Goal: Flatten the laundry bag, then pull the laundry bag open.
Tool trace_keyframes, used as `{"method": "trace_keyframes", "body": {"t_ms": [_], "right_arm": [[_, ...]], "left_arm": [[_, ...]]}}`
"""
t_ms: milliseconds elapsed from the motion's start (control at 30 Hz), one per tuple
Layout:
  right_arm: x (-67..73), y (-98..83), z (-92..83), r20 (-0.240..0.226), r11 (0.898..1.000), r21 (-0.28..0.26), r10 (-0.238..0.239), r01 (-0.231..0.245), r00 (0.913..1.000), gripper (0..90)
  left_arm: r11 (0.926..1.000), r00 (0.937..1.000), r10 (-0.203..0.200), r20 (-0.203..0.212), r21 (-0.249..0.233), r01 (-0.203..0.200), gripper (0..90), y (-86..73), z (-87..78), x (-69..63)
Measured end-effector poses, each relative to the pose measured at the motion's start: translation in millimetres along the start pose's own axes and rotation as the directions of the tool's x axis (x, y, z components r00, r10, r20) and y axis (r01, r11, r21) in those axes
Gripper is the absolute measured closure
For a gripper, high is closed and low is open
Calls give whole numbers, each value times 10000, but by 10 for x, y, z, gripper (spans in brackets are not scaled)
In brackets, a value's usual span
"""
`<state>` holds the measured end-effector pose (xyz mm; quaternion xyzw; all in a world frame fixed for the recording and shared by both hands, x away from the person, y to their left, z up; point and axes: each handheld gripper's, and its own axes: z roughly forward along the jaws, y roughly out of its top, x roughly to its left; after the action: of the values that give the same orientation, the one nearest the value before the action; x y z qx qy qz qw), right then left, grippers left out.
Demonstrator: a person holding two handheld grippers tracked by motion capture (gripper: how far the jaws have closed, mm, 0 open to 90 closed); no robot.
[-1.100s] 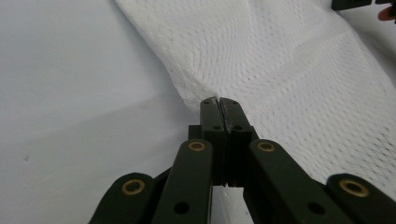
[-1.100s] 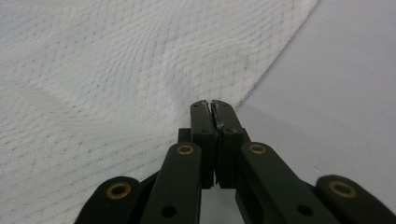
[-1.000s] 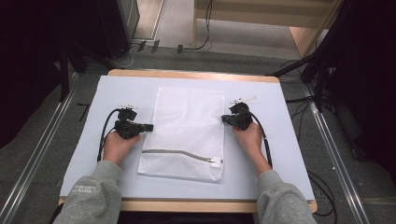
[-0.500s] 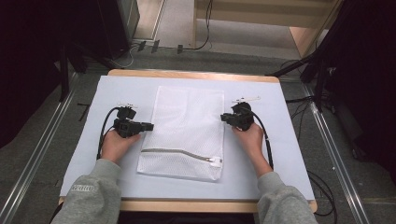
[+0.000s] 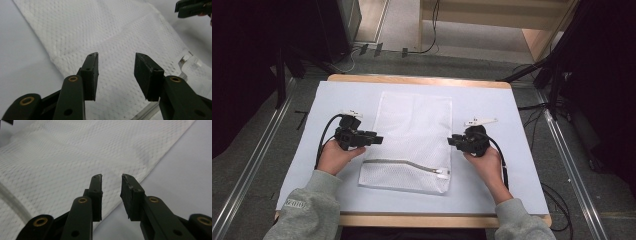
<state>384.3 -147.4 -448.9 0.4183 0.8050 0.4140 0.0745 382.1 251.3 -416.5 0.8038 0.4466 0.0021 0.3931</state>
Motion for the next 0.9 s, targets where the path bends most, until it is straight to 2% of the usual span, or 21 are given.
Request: {"method": "trace_keyframes", "body": {"t_ms": [267,500,567,733,900], "right_arm": [[209,-127,-67,-329,9995,198,-251,257,9991,723],[309,-249,-134,-548,9991,284,-295,311,9981,723],[333,-281,-155,-580,9990,317,-287,306,9979,723],[407,-357,-187,-614,9984,485,-262,292,9978,727],[466,-412,-190,-636,9973,680,-243,286,9977,748]], "left_arm": [[9993,9990,346,283,106,-349,528,26,52,-150],[9973,9962,703,518,162,-712,520,40,99,-300],[9955,9937,899,665,239,-917,520,44,134,-382],[9934,9905,1084,850,283,-1112,523,37,188,-494],[9884,9837,1418,1109,392,-1469,557,15,271,-634]]}}
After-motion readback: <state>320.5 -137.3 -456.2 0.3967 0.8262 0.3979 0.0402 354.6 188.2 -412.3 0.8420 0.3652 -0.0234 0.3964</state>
